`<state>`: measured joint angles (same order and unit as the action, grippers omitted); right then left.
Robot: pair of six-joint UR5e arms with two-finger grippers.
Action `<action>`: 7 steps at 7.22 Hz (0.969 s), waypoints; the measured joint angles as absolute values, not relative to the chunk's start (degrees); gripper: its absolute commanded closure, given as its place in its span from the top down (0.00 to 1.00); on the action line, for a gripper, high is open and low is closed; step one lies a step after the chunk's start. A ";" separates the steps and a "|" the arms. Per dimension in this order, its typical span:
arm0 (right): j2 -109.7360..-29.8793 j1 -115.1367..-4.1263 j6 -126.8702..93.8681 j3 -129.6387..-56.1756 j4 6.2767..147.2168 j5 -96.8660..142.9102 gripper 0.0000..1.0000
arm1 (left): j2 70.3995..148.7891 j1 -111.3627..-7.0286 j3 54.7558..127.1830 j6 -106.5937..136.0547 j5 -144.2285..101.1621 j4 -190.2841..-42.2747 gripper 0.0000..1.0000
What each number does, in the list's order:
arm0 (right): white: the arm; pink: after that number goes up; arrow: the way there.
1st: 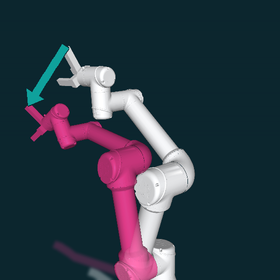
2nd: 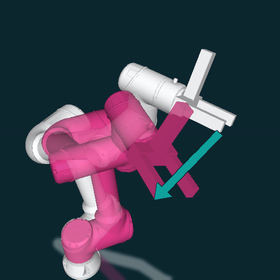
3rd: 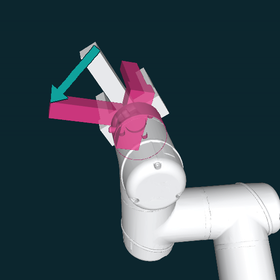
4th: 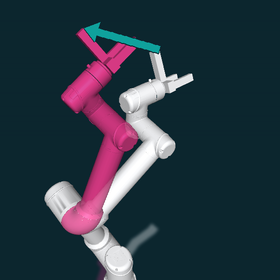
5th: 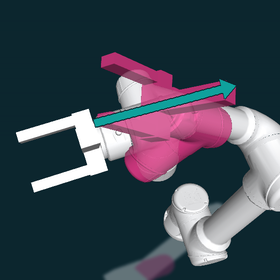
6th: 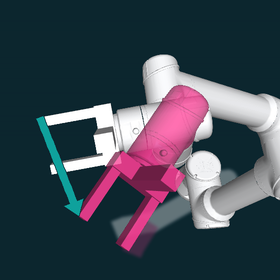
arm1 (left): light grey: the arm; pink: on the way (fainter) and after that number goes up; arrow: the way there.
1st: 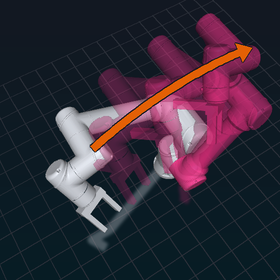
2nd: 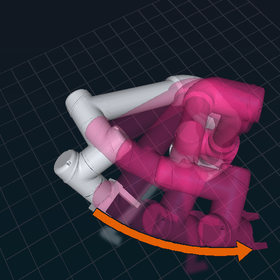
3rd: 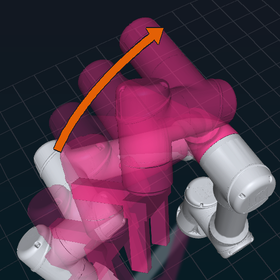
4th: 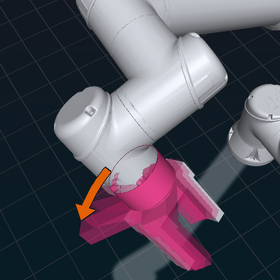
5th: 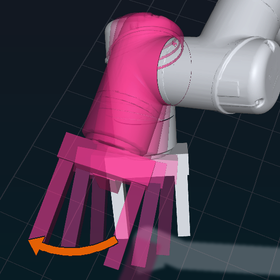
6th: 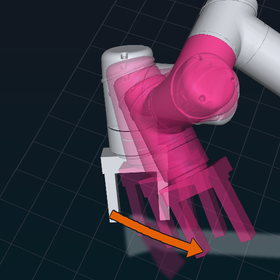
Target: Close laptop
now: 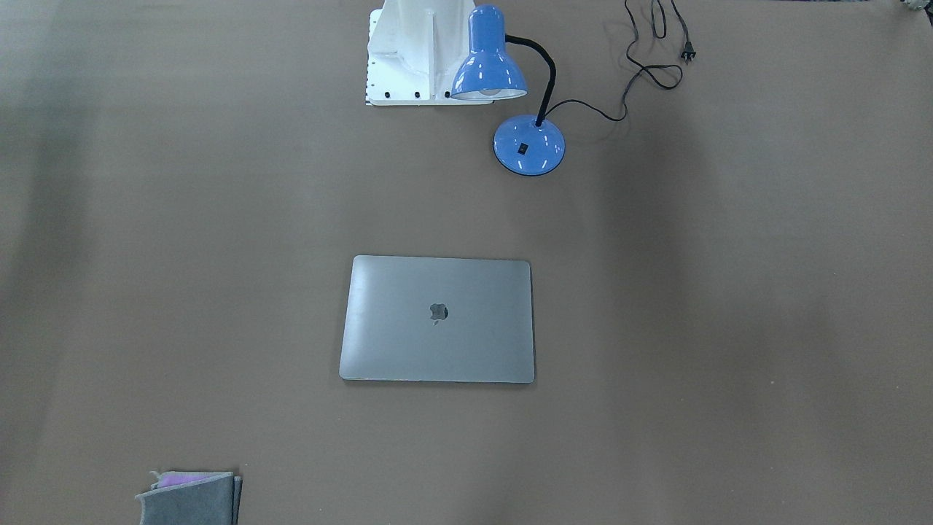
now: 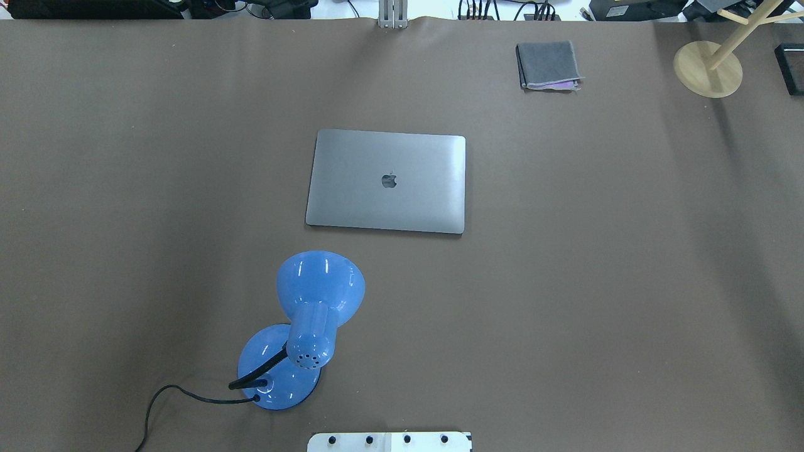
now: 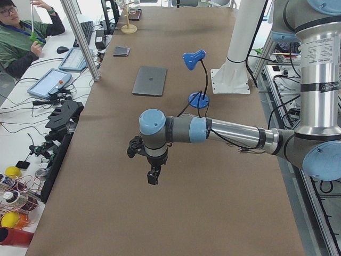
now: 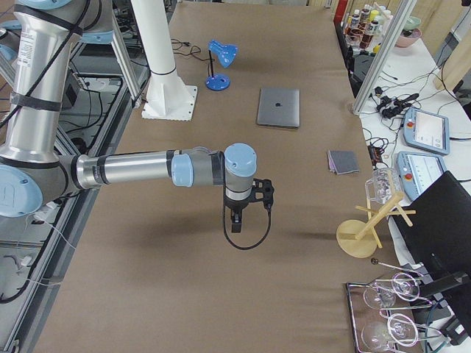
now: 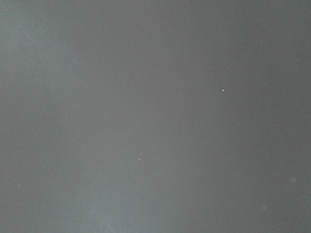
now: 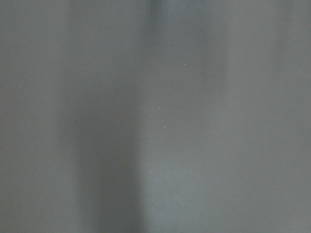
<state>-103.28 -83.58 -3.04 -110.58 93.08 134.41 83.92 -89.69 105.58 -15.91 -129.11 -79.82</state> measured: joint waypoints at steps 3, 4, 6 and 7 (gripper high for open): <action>-102.20 -83.58 -3.07 -110.65 93.10 134.30 1.00 | 83.89 -89.72 105.57 -15.91 -129.15 -79.80 0.98; -102.17 -83.58 -3.07 -110.71 93.08 134.37 1.00 | 83.89 -89.69 105.52 -15.91 -129.13 -79.80 0.98; -102.08 -83.58 -3.02 -110.83 93.08 134.64 1.00 | 83.86 -89.66 105.48 -15.91 -129.13 -79.80 0.98; -102.06 -83.58 -3.00 -110.88 93.08 134.75 1.00 | 83.85 -89.65 105.44 -15.91 -129.15 -79.81 0.98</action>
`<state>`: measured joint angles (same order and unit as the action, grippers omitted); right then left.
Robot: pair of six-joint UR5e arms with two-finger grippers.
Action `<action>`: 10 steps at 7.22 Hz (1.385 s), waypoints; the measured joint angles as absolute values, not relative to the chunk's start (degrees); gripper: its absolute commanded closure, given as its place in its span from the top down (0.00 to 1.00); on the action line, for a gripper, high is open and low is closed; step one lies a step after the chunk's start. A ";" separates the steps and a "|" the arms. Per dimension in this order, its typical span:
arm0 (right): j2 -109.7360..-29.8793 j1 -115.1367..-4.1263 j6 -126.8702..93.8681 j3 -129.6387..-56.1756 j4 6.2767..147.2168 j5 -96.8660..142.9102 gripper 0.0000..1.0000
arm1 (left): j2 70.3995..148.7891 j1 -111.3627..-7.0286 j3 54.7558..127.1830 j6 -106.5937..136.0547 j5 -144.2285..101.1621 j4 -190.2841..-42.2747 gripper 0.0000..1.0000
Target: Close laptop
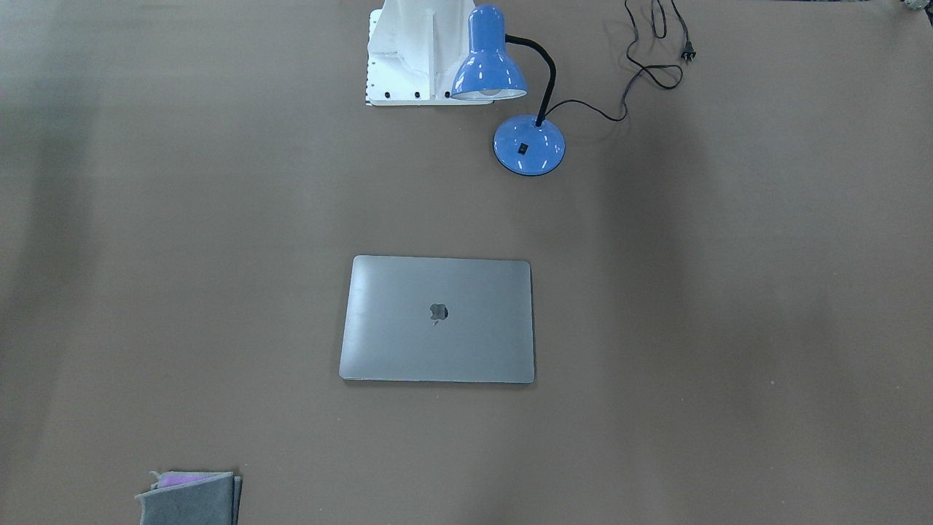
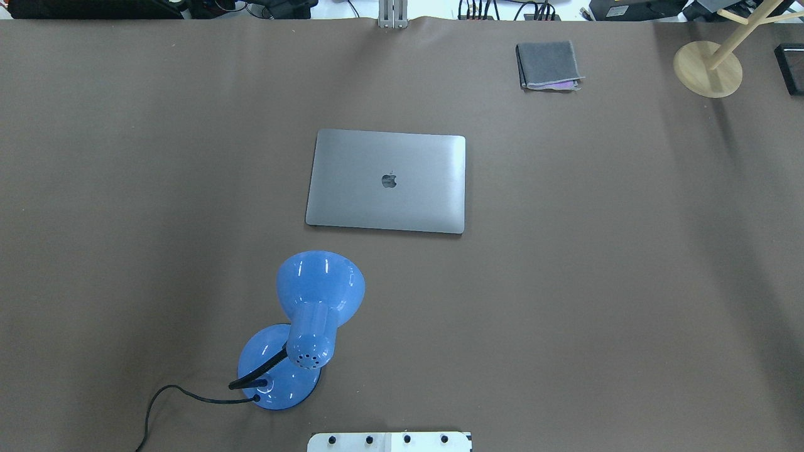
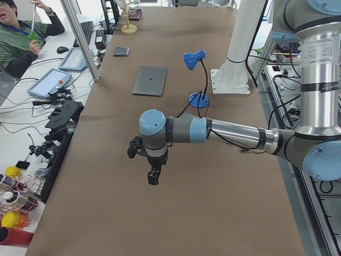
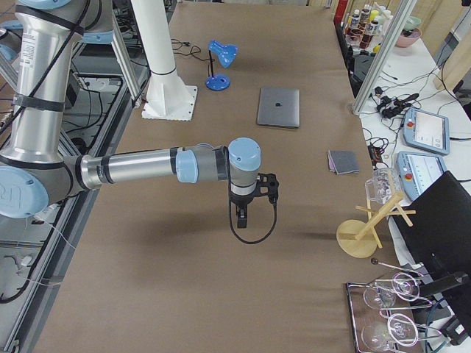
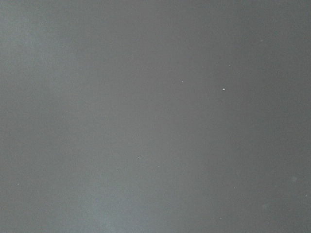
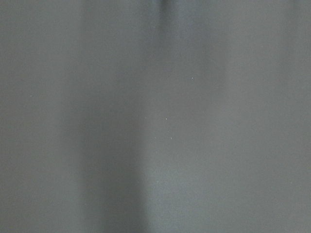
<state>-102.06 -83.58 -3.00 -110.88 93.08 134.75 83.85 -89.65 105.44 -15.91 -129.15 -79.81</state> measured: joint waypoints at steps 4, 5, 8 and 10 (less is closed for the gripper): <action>-101.66 -83.58 -2.68 -110.99 93.08 134.43 1.00 | 83.90 -89.69 105.48 -15.89 -129.13 -79.80 0.98; -101.45 -83.58 -2.63 -111.00 93.08 134.38 1.00 | 83.92 -89.66 105.52 -15.85 -129.17 -79.81 0.98; -101.26 -83.58 -2.55 -111.01 93.08 134.46 1.00 | 83.86 -89.65 105.51 -15.84 -129.14 -79.80 0.98; -101.25 -83.58 -2.49 -111.00 93.08 134.42 1.00 | 83.90 -89.65 105.44 -15.90 -129.13 -79.81 0.98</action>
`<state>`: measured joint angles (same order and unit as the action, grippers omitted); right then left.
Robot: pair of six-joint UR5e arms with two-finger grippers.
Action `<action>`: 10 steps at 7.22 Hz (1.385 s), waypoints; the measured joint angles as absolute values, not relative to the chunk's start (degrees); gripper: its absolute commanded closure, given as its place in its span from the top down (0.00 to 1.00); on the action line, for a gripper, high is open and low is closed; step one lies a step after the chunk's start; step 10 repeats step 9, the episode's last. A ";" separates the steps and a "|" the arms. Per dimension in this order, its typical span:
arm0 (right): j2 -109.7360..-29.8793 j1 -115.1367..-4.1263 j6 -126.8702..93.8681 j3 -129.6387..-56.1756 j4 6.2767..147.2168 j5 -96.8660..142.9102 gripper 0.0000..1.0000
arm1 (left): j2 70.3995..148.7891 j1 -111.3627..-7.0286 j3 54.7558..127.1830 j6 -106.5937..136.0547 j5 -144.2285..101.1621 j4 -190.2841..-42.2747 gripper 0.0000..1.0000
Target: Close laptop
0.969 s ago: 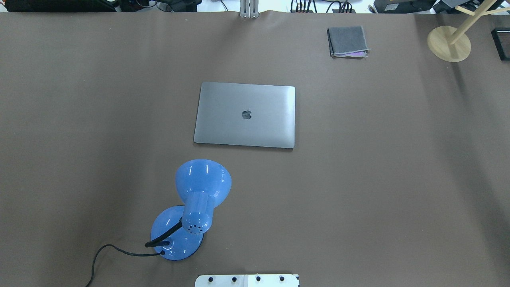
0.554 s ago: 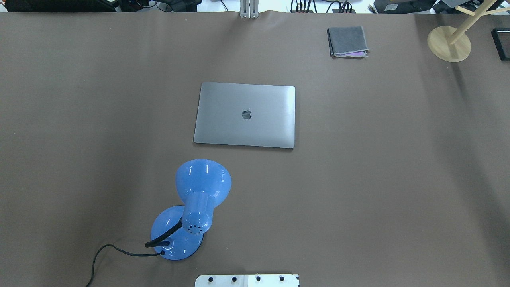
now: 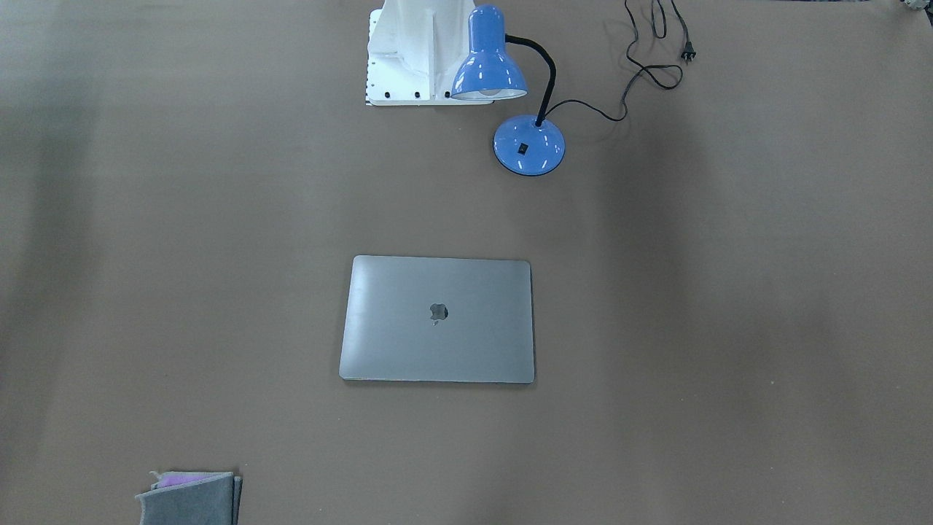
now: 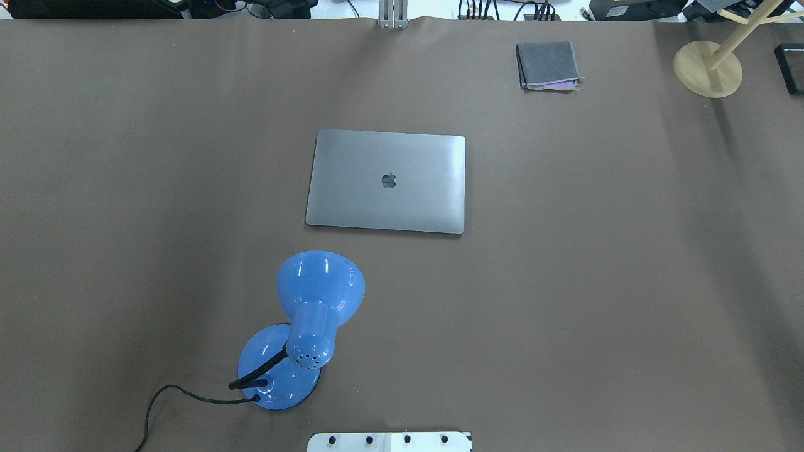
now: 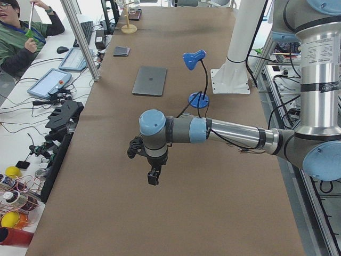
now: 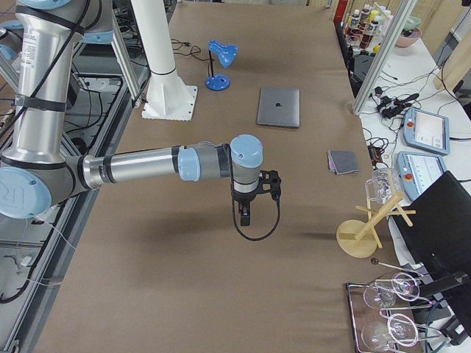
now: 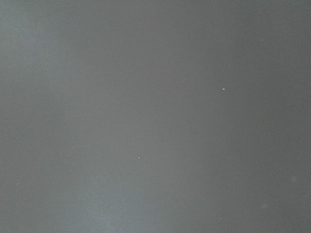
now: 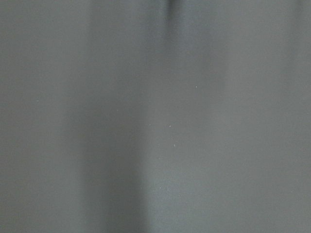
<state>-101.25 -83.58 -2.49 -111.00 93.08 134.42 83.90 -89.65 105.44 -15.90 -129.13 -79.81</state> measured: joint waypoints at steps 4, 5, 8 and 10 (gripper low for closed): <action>-101.30 -83.58 -2.46 -111.01 93.08 134.41 1.00 | 83.86 -89.65 105.39 -15.89 -129.11 -79.80 0.98; -101.31 -83.58 -2.46 -111.03 93.08 134.37 1.00 | 83.85 -89.65 105.38 -15.83 -129.11 -79.80 0.98; -101.18 -83.58 -2.42 -110.99 93.08 133.33 1.00 | 83.85 -89.65 105.39 -15.74 -129.11 -79.73 0.98; -101.17 -83.58 -2.44 -110.98 93.08 132.98 1.00 | 83.85 -89.65 105.43 -15.73 -129.11 -79.72 0.98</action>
